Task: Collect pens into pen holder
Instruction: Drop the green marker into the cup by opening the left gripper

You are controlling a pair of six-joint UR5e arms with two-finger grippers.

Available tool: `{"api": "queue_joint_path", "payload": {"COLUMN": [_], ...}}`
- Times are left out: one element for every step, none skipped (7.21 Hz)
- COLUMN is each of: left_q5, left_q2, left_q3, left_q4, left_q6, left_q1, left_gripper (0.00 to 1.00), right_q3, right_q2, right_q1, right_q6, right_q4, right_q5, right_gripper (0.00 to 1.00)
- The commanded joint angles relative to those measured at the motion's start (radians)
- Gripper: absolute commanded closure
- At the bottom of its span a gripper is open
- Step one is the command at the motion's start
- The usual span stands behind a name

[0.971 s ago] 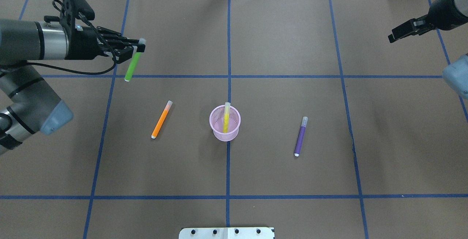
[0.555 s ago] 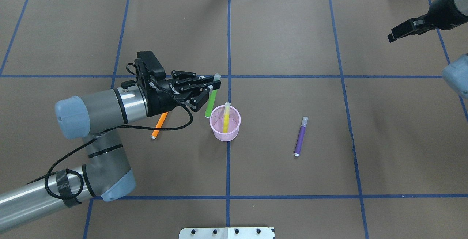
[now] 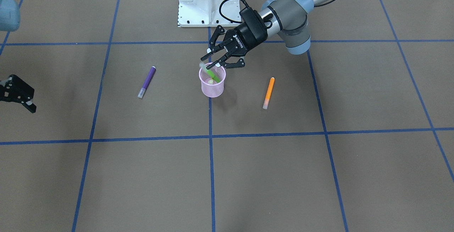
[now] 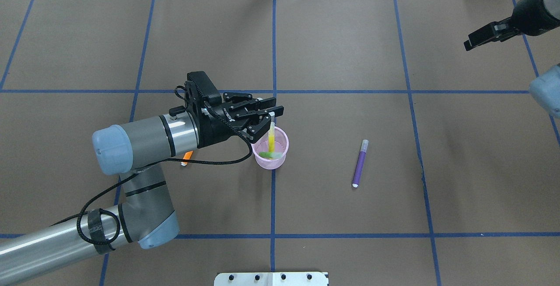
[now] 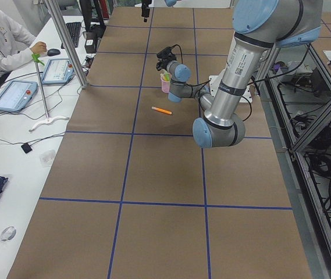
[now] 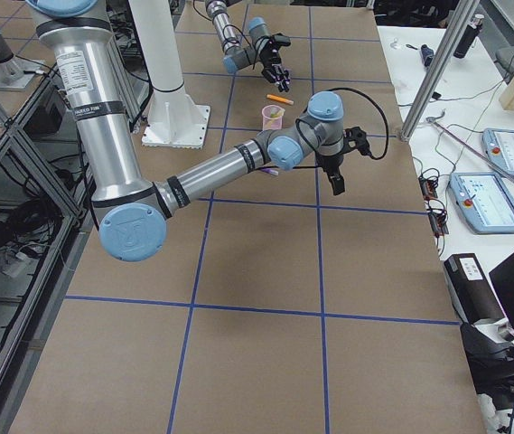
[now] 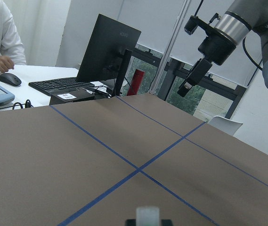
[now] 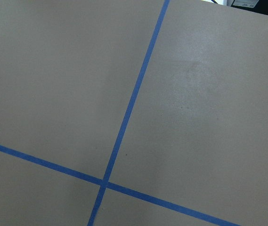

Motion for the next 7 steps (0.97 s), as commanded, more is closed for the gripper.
{"api": "queue_joint_path", "payload": {"left_q5": [0.0, 0.012, 0.029, 0.026, -0.019, -0.035, -0.1], "left_q2": [-0.002, -0.005, 0.001, 0.03, 0.05, 0.071, 0.075], "left_q3": [0.004, -0.004, -0.013, -0.069, -0.162, -0.276, -0.398], "left_q4": [0.0, 0.018, 0.07, 0.216, 0.429, 0.68, 0.983], "left_q6": [0.008, 0.006, 0.005, 0.006, 0.006, 0.008, 0.008], "left_q1": [0.0, -0.004, -0.021, -0.05, -0.079, -0.09, -0.114], "left_gripper": [0.21, 0.2, 0.2, 0.21, 0.2, 0.2, 0.2], "right_q3": [0.004, 0.014, 0.033, 0.053, 0.067, 0.074, 0.108], "right_q2": [0.002, 0.002, 0.003, 0.002, 0.0, 0.0, 0.0], "right_q1": [0.0, 0.0, -0.002, -0.008, -0.021, -0.055, -0.104], "right_q6": [0.0, 0.016, 0.069, 0.114, 0.147, 0.192, 0.258], "right_q4": [0.0, 0.0, 0.002, 0.002, 0.002, 0.003, 0.003], "right_q5": [0.0, 0.001, 0.001, 0.001, -0.002, -0.013, -0.054], "right_gripper": [0.0, 0.0, 0.0, 0.0, 0.0, 0.0, 0.0]}}
